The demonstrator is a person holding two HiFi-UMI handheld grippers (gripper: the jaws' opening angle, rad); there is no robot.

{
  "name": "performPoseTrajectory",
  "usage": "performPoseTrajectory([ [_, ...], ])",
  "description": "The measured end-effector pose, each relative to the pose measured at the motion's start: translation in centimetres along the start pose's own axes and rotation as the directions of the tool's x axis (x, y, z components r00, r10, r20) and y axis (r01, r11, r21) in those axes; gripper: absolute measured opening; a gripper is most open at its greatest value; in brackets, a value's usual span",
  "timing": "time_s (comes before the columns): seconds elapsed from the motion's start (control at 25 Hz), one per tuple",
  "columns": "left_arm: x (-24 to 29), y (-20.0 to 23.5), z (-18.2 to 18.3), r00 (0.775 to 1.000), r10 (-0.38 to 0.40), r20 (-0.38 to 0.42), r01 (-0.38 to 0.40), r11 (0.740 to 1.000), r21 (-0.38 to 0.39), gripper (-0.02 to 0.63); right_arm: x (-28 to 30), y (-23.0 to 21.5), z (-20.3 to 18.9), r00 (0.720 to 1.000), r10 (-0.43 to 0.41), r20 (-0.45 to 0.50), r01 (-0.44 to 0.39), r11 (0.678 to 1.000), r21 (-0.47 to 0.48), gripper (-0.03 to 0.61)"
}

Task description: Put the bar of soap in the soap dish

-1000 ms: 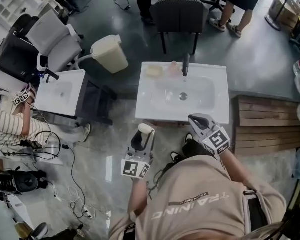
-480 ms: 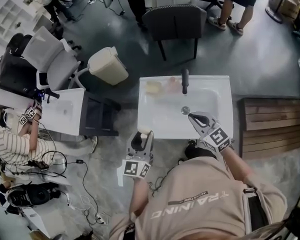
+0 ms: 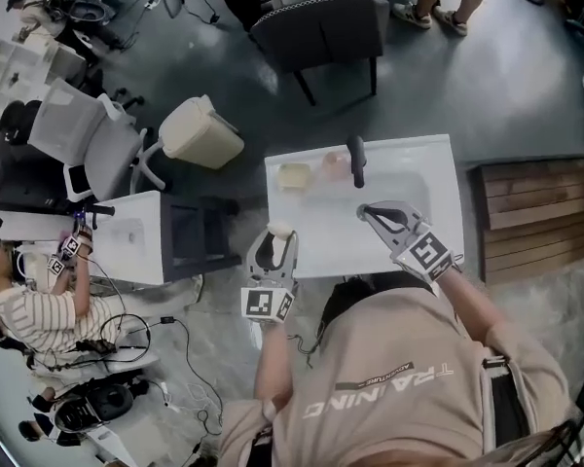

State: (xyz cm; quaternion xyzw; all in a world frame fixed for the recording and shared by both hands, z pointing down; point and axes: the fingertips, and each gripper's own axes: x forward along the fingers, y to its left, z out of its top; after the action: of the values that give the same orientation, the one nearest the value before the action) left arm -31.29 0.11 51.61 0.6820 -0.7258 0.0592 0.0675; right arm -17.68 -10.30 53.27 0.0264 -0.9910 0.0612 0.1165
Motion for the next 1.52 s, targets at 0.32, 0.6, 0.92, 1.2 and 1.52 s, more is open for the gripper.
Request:
performPoseTrajectory([
  [0.32,4.1,2.9,-1.0,0.984,-0.161,-0.072,0.165,0.984,0.065,0.178,1.7,-0.1,0.8,0.993,-0.117,-0.006,0.117,0.991,0.064,0.012],
  [0.6,8.1,4.1,-4.2,0.913,-0.325,-0.247,0.386,0.884,0.264,0.176,1.6,-0.8,0.8,0.963,-0.267,-0.017,0.268,0.96,0.076,0.012],
  [0.92,11.4,5.0,-9.3,0.818,-0.383,-0.428,0.546,0.75,0.373,0.176,0.5,-1.5,-0.2,0.92,-0.39,-0.037,0.391,0.911,0.132,0.012],
  [1.2,13.6,5.8,-12.7,0.753,-0.366,-0.547,0.629,0.647,0.431,0.176,0.8,-1.3,-0.3,0.91,-0.412,-0.047,0.414,0.901,0.126,0.012],
  [1.52,15.4,7.2,-15.8,0.666,-0.336,-0.666,0.719,0.527,0.453,0.176,0.6,-2.1,-0.8,0.892,-0.448,-0.061,0.452,0.881,0.138,0.012],
])
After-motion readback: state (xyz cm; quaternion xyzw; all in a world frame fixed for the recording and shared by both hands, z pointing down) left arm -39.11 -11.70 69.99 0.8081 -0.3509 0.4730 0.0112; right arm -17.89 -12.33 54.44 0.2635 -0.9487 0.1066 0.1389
